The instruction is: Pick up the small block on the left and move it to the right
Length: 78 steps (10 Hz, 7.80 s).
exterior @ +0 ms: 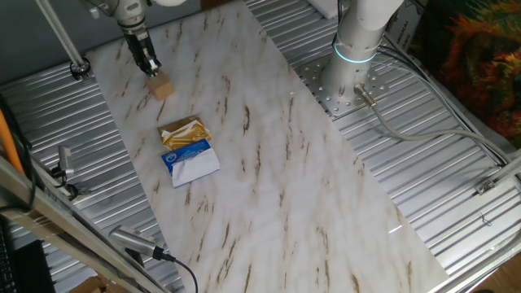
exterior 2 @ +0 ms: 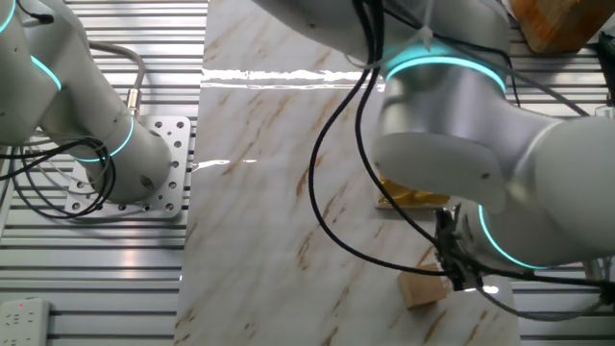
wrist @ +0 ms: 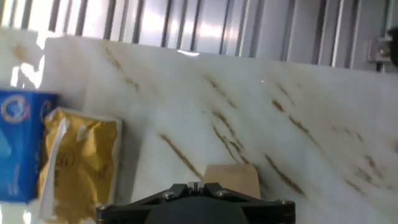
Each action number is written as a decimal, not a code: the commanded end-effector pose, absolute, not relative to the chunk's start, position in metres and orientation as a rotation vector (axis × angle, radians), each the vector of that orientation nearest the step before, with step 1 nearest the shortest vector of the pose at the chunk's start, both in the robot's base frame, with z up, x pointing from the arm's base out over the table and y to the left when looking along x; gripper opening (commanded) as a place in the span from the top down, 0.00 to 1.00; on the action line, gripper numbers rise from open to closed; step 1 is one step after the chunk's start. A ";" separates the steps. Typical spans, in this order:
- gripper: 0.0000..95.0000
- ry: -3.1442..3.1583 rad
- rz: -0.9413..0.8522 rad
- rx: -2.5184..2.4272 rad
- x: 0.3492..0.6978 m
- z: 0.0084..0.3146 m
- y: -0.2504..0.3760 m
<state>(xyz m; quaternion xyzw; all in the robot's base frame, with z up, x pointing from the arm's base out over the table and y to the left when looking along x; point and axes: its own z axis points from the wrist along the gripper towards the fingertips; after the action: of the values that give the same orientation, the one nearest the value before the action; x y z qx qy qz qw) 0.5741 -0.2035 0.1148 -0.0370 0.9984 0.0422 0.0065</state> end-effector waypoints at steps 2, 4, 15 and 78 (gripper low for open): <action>1.00 3.148 0.001 0.165 0.572 0.115 -0.203; 1.00 3.146 0.001 0.170 0.572 0.115 -0.203; 1.00 3.137 -0.012 0.062 0.582 0.090 -0.231; 1.00 3.120 0.029 -0.155 0.575 0.036 -0.232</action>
<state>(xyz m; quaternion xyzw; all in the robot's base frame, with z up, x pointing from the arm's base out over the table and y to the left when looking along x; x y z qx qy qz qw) 0.5749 -0.2323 0.0364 -0.0494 0.9987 0.0091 0.0089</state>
